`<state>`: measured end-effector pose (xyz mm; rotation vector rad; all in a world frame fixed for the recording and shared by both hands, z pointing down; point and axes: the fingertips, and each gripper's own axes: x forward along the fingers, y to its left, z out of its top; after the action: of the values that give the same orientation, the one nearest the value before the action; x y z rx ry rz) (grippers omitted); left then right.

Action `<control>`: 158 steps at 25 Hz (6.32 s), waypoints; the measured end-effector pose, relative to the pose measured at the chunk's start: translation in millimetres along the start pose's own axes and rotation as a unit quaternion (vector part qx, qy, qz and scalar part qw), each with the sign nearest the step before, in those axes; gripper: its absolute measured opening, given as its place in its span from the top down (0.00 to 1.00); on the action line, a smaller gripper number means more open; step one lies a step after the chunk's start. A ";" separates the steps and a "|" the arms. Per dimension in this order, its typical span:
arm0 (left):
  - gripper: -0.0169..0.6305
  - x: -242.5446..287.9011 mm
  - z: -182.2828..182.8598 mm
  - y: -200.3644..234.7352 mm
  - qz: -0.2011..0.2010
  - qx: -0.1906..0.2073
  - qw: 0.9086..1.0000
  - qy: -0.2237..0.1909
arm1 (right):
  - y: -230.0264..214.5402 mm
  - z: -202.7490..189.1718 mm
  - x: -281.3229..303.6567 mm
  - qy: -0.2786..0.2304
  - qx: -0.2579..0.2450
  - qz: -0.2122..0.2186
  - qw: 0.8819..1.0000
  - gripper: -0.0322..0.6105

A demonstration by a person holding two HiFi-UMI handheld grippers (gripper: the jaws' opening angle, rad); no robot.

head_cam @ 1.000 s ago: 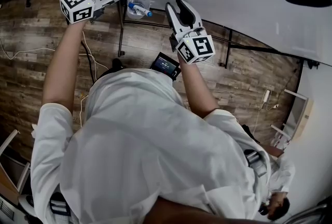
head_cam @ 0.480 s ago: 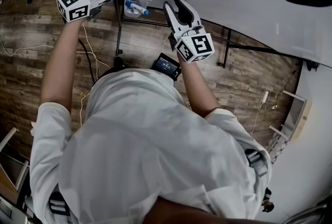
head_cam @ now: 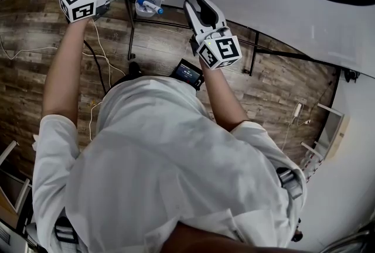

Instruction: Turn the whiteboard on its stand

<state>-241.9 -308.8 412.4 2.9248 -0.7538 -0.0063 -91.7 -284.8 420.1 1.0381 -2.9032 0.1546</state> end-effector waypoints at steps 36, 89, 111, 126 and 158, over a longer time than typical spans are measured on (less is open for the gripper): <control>0.68 -165.6 -0.1 40.9 0.044 -0.021 0.998 -0.028 | 117.3 -1.0 79.2 0.011 -0.021 0.093 0.995 0.75; 0.71 -127.0 -36.3 -346.3 0.341 0.016 0.938 -0.065 | 139.0 -21.7 -317.9 -0.008 -0.024 -0.062 0.998 0.86; 0.95 -180.2 -13.7 -396.9 0.281 0.052 0.955 -0.078 | 235.9 12.8 -369.6 -0.005 -0.064 -0.164 0.984 0.95; 0.95 -159.0 -32.5 -444.9 0.249 0.027 0.967 -0.046 | 242.4 -19.3 -413.1 -0.012 -0.038 -0.179 0.983 0.95; 0.96 -71.9 -67.0 -618.7 0.209 0.046 0.977 -0.008 | 230.2 -59.6 -597.6 -0.031 -0.012 -0.201 0.979 0.95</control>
<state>-4.8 270.9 403.9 2.7878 -1.3884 0.0455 224.9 275.0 411.1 1.6177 -2.6642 0.0691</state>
